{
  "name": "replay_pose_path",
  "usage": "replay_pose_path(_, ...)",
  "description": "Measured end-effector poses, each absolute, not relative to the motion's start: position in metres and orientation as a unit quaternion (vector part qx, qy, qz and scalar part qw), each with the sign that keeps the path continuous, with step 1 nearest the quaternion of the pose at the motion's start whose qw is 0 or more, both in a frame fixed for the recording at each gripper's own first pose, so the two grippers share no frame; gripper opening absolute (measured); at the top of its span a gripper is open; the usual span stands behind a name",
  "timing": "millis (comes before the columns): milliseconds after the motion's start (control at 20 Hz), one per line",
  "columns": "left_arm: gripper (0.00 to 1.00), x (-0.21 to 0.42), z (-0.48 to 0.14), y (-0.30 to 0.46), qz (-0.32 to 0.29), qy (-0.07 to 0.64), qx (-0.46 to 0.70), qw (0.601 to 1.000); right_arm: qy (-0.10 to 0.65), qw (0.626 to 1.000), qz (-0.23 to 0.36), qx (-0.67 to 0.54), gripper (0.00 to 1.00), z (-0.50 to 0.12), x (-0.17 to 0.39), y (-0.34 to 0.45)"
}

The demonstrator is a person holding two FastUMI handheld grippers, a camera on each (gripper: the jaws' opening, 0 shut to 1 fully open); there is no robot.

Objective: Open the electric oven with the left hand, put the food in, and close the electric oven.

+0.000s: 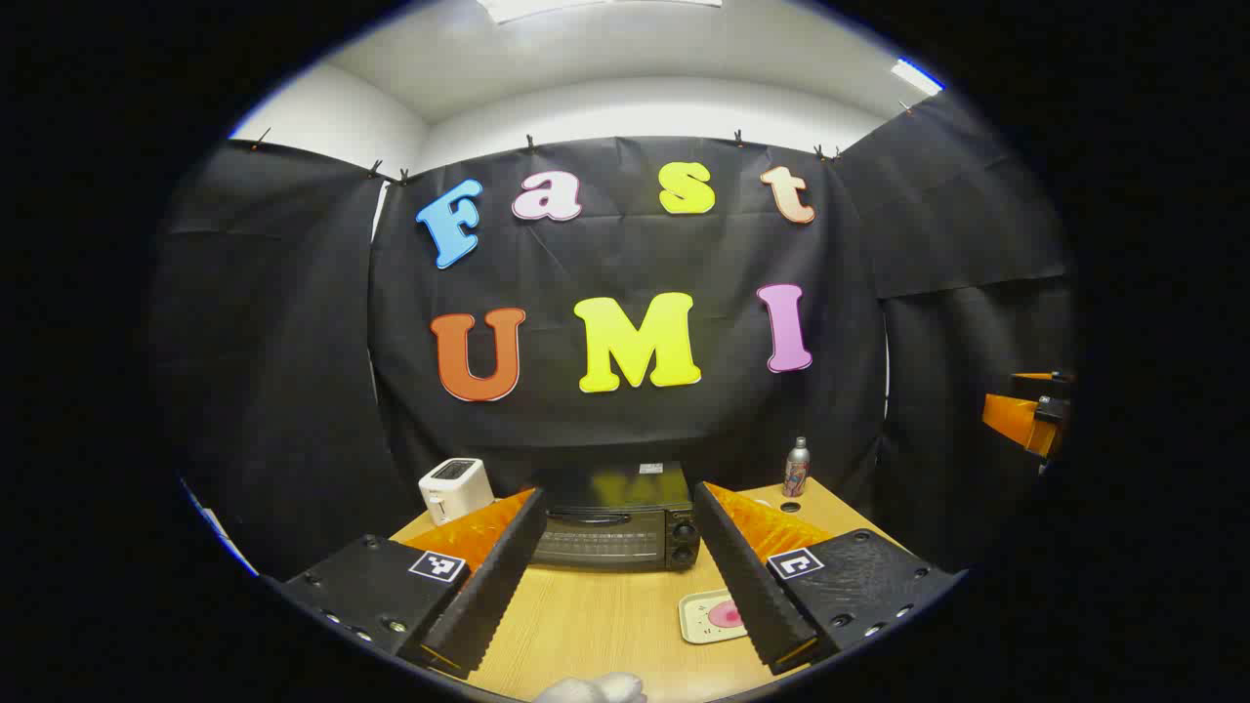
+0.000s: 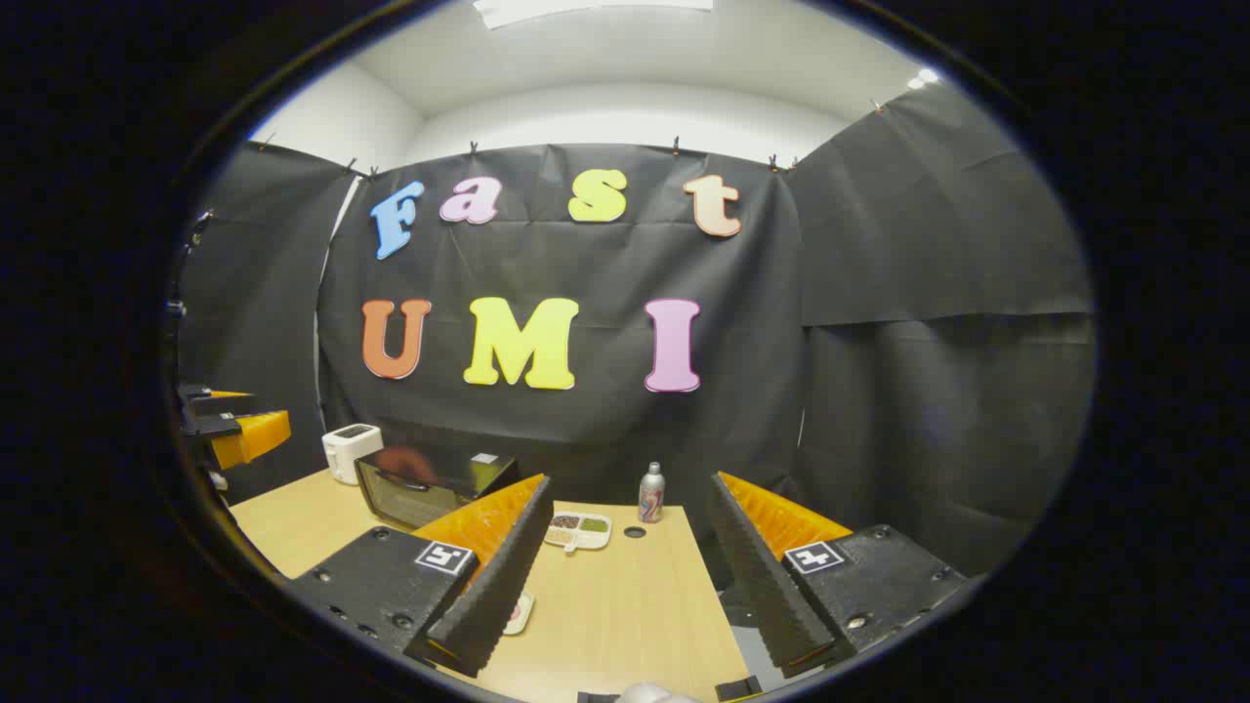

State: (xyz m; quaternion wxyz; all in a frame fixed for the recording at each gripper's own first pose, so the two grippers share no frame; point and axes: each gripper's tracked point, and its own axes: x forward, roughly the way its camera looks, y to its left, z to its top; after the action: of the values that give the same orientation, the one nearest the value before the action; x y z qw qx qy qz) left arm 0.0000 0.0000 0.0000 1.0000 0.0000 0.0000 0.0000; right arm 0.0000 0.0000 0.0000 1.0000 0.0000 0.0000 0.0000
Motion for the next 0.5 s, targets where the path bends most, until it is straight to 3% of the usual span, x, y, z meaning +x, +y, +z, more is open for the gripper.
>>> replay_pose_path(50, 0.96, 0.002, 0.000, 0.001, 0.000, 0.000, -0.001, 1.000, 0.002, 1.000, -0.001, -0.002, 0.99, 0.000, 0.000, -0.001)
replay_pose_path(150, 1.00, 0.004, -0.003, -0.002, -0.002, 0.003, -0.002, 1.000, 0.002, 1.000, -0.004, -0.004, 0.99, -0.001, -0.002, -0.001)
replay_pose_path(200, 0.96, 0.006, -0.003, -0.001, -0.002, 0.003, 0.000, 1.000, 0.001, 1.000, -0.005, -0.006, 0.99, 0.000, -0.003, -0.002)
replay_pose_path(500, 1.00, 0.019, -0.011, 0.001, -0.001, 0.005, -0.007, 1.000, 0.008, 1.000, -0.016, -0.010, 0.99, -0.004, -0.005, -0.009)
